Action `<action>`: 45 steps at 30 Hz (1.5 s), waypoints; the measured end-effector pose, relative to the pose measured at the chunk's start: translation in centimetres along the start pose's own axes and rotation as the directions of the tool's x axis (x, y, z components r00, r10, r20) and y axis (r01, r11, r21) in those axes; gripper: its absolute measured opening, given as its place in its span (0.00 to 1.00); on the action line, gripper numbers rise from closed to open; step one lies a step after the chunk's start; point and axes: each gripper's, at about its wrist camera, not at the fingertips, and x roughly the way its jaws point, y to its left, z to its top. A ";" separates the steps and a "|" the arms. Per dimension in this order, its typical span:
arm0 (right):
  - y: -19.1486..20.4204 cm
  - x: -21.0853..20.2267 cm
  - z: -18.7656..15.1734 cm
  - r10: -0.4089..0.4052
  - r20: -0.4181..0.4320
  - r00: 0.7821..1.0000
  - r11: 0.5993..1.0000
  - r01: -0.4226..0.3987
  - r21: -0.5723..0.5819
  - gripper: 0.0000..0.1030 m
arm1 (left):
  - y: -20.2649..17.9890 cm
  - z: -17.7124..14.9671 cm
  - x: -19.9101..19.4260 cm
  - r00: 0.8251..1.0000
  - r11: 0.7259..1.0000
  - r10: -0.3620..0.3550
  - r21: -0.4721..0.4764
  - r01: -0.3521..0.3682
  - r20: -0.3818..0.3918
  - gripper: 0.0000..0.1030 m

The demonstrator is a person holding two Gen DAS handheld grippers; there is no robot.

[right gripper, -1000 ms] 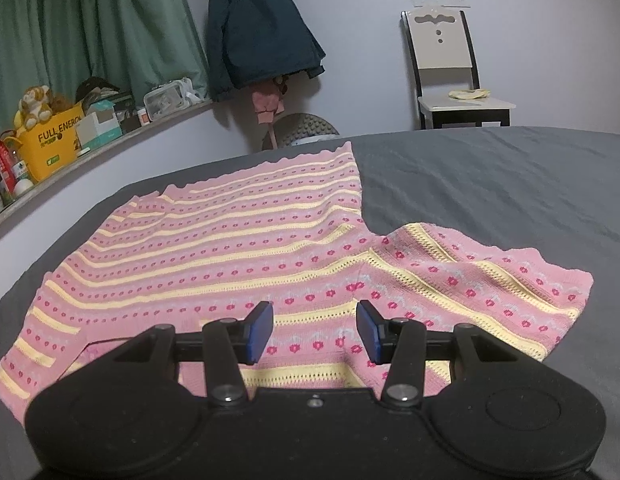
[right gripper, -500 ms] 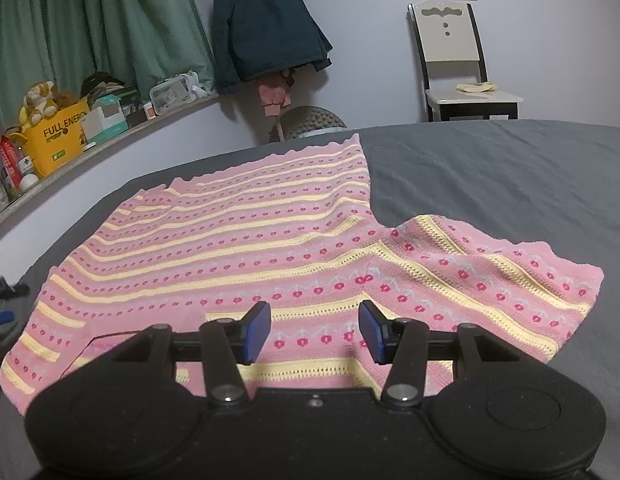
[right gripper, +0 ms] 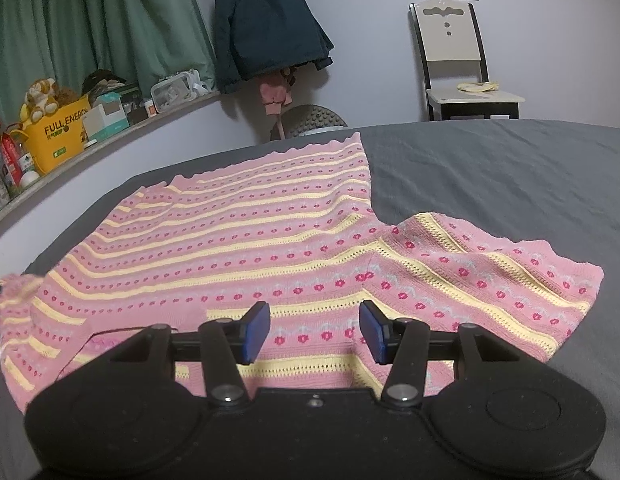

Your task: Fold clothes

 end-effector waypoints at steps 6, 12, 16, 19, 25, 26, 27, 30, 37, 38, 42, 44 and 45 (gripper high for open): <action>0.8 0.1 -0.2 0.005 -0.005 1.000 0.999 -0.005 -0.052 0.47 | -0.2 -1.0 1.3 0.993 0.999 0.050 0.007 -0.050 -0.103 0.03; 3.9 -0.7 0.2 0.119 -0.020 0.993 0.982 -0.120 -0.144 0.53 | 2.2 -0.8 0.2 0.996 0.992 0.069 -0.102 -0.075 -0.062 0.03; 10.0 -0.1 0.7 0.299 -0.072 0.952 0.913 -0.307 -0.268 0.53 | 3.2 -1.6 1.2 0.994 0.983 0.037 -0.173 -0.055 -0.102 0.03; 16.9 2.2 3.2 0.467 -0.108 0.877 0.824 -0.477 -0.307 0.53 | 3.5 -2.1 1.6 0.994 0.980 0.024 -0.195 -0.045 -0.108 0.03; 32.4 12.9 10.2 0.535 -0.351 0.768 0.705 -0.636 -0.316 0.50 | 4.2 -3.0 2.2 0.993 0.973 0.004 -0.229 -0.032 -0.120 0.03; 34.3 15.5 10.8 0.505 -0.422 0.753 0.713 -0.639 -0.288 0.48 | 4.0 -2.9 2.6 0.993 0.973 0.004 -0.231 -0.032 -0.121 0.03; 36.1 17.9 11.2 0.451 -0.481 0.752 0.739 -0.617 -0.271 0.44 | 4.0 -3.0 2.9 0.992 0.971 0.001 -0.236 -0.031 -0.125 0.03; 39.6 22.2 11.0 0.275 -0.596 0.755 0.752 -0.555 -0.356 0.39 | 4.1 -3.2 3.4 0.991 0.965 -0.009 -0.260 -0.027 -0.134 0.03; 41.2 25.2 8.2 0.162 -0.719 0.676 0.723 -0.577 -0.380 0.07 | 4.0 -3.4 4.1 0.991 0.957 -0.026 -0.289 -0.015 -0.135 0.03; 41.2 25.4 8.2 0.184 -0.716 0.673 0.728 -0.583 -0.361 0.07 | 3.9 -3.4 4.0 0.991 0.957 -0.025 -0.289 -0.014 -0.130 0.03; 41.9 24.5 10.6 0.361 -0.598 0.716 0.723 -0.620 -0.306 0.06 | 4.2 -2.7 3.0 0.999 0.953 -0.003 -0.304 -0.012 -0.050 0.03; 42.1 24.0 11.3 0.448 -0.541 0.711 0.702 -0.655 -0.279 0.06 | 4.1 -2.5 2.8 0.999 0.955 0.024 -0.294 -0.032 -0.032 0.03; 42.2 24.0 11.3 0.465 -0.531 0.708 0.699 -0.662 -0.270 0.06 | 4.1 -2.5 2.9 0.999 0.956 0.034 -0.289 -0.043 -0.035 0.03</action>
